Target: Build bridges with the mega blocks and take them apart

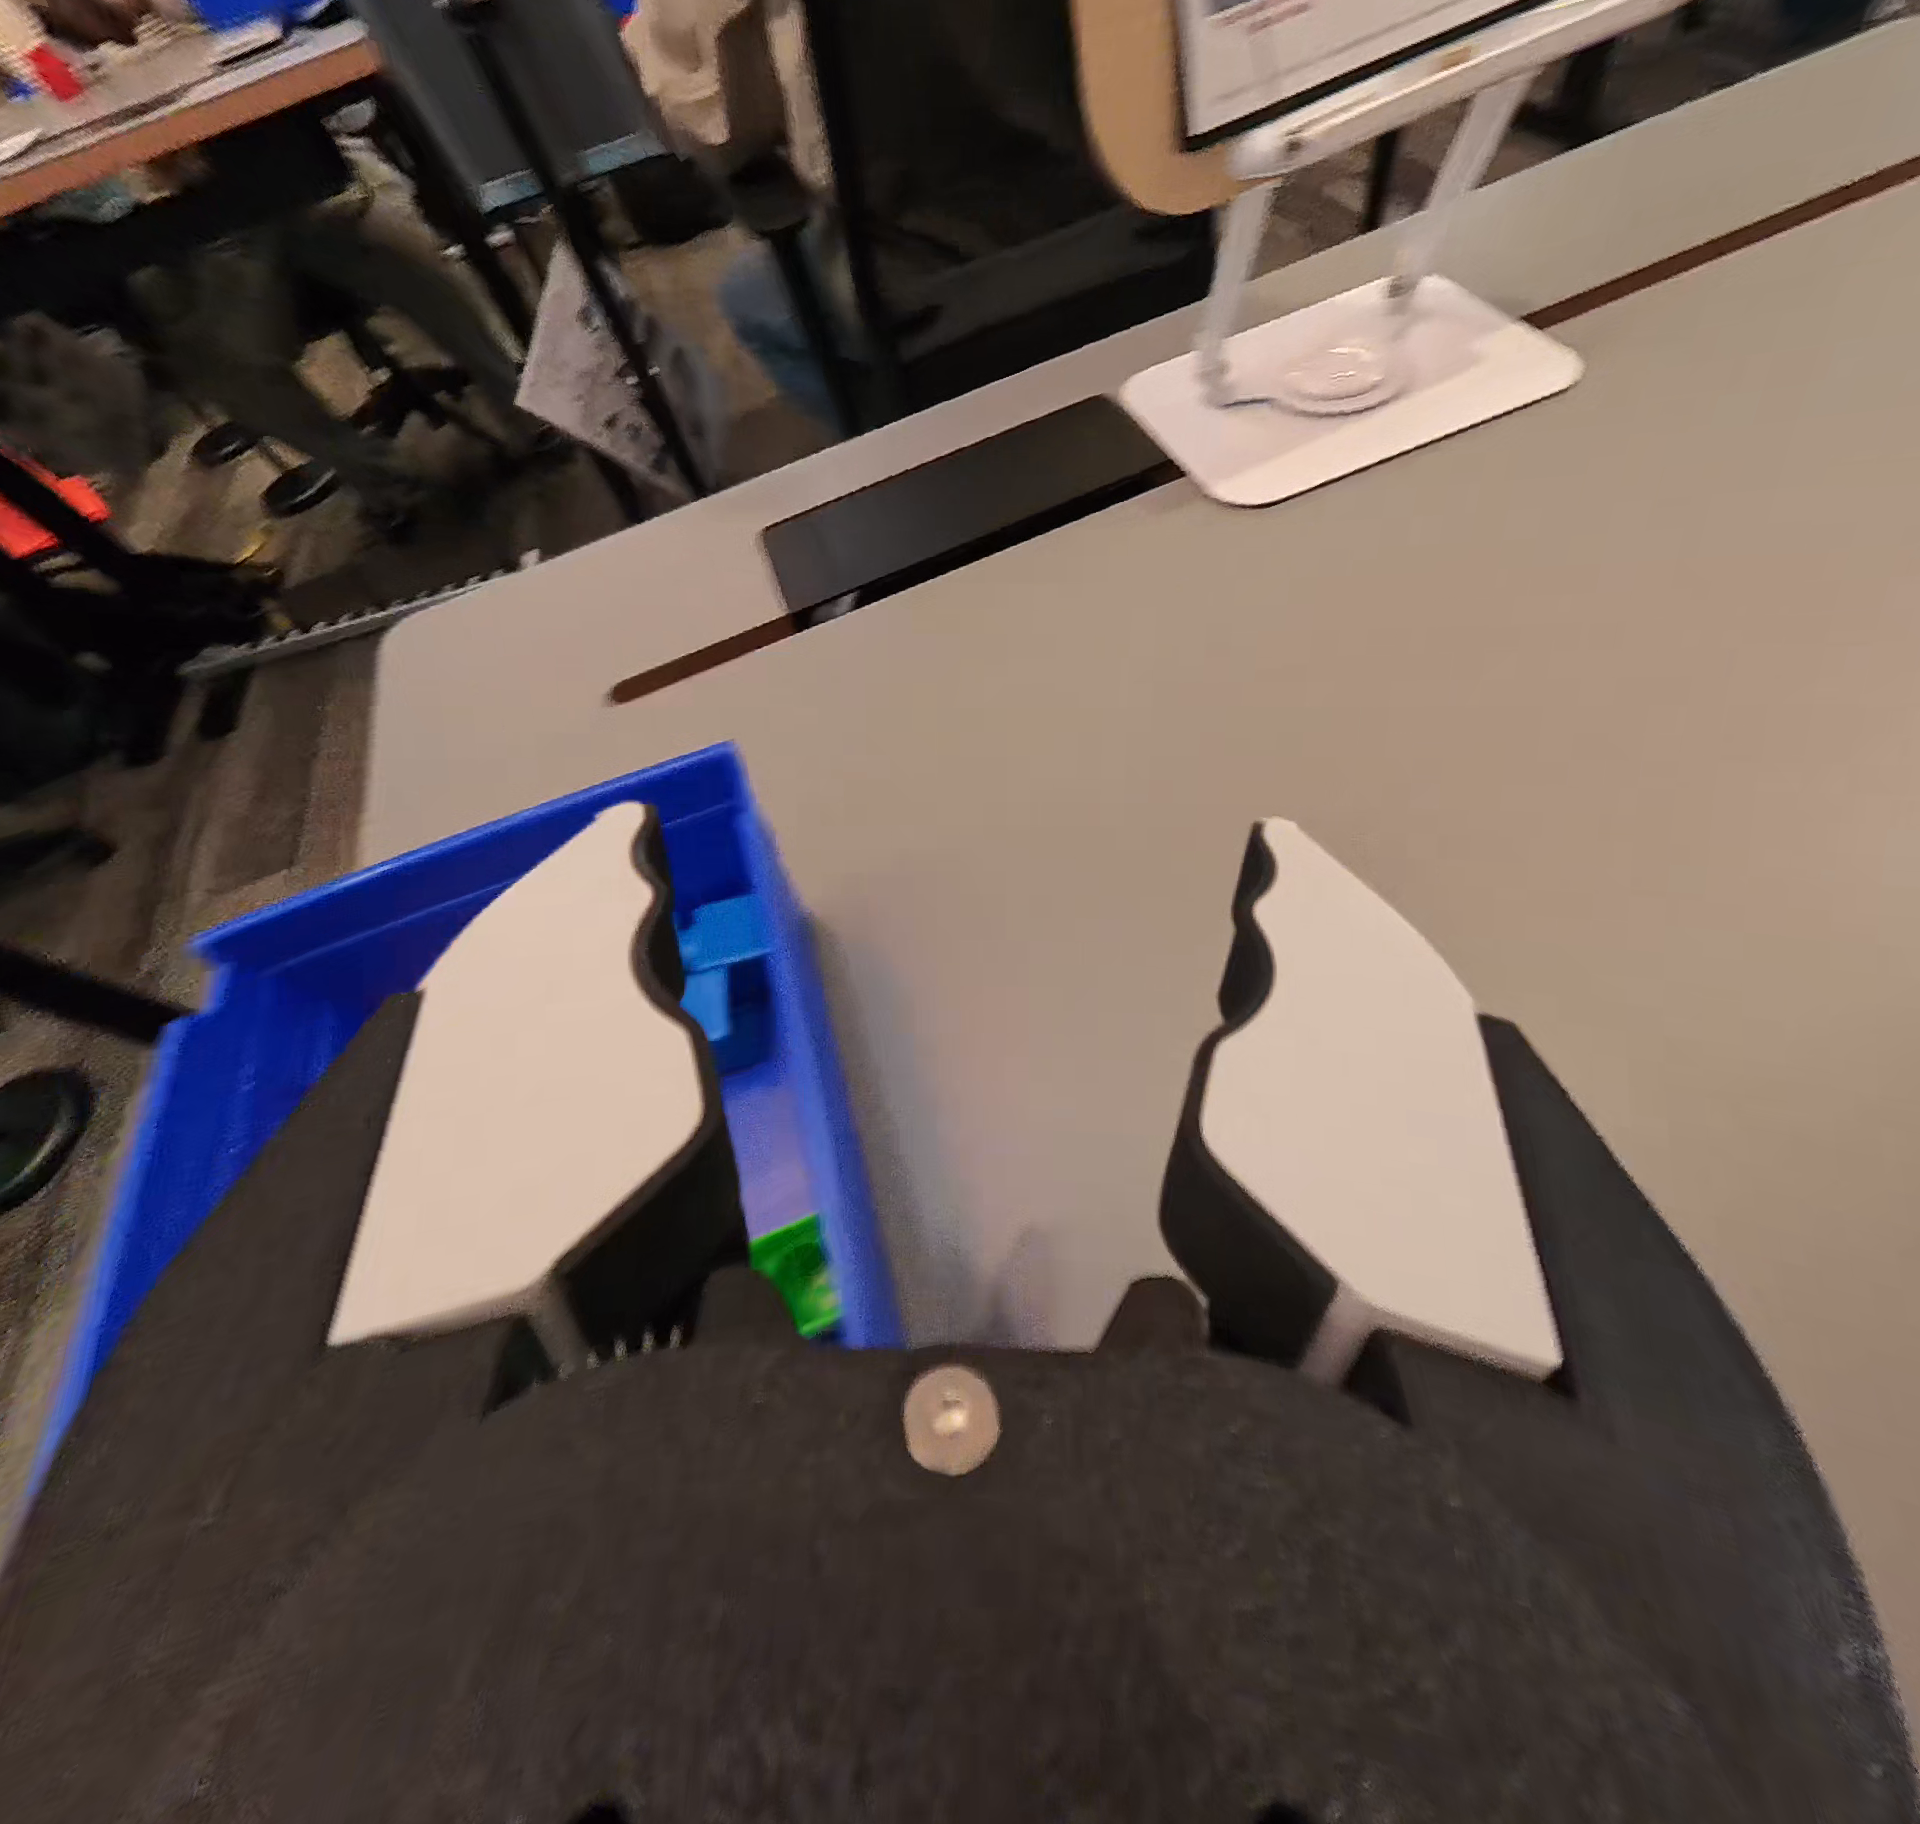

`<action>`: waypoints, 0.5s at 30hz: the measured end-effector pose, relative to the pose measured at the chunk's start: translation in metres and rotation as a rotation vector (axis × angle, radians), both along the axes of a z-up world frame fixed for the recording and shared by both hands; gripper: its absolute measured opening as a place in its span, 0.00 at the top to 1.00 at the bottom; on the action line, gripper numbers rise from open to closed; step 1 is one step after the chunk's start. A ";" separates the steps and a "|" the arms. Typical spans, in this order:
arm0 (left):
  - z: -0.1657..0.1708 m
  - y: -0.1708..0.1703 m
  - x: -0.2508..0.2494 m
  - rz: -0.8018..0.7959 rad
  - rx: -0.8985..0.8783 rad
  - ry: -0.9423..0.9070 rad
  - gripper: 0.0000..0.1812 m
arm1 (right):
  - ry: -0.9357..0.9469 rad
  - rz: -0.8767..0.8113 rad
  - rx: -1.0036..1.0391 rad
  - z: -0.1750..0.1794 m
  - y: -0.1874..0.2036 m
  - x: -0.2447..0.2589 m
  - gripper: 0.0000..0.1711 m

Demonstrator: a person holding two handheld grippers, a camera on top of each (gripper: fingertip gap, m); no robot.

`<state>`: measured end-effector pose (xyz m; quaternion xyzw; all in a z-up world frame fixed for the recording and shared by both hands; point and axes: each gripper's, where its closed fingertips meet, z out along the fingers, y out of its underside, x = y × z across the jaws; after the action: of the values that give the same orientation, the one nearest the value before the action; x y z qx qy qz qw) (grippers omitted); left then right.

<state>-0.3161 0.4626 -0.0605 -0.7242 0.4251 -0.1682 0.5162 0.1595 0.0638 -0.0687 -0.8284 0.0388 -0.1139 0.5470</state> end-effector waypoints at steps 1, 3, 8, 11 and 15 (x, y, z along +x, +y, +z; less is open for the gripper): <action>0.004 0.009 -0.016 0.029 -0.005 0.008 0.43 | -0.001 -0.005 -0.001 -0.005 0.000 -0.005 0.19; 0.012 0.023 -0.045 0.074 -0.027 0.013 0.45 | 0.002 -0.010 -0.006 -0.016 -0.001 -0.014 0.19; 0.021 0.048 -0.098 0.123 -0.091 -0.006 0.47 | 0.043 -0.012 0.015 -0.030 0.001 -0.033 0.21; 0.015 0.058 -0.117 0.137 -0.115 0.009 0.49 | 0.047 -0.016 0.043 -0.027 0.005 -0.041 0.24; -0.005 0.067 -0.136 0.138 -0.158 0.031 0.54 | 0.045 -0.018 0.018 -0.030 0.011 -0.047 0.25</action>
<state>-0.4519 0.5298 -0.0656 -0.7927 0.3676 -0.1543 0.4612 0.1126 0.0751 -0.0985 -0.8255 0.0596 -0.0998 0.5523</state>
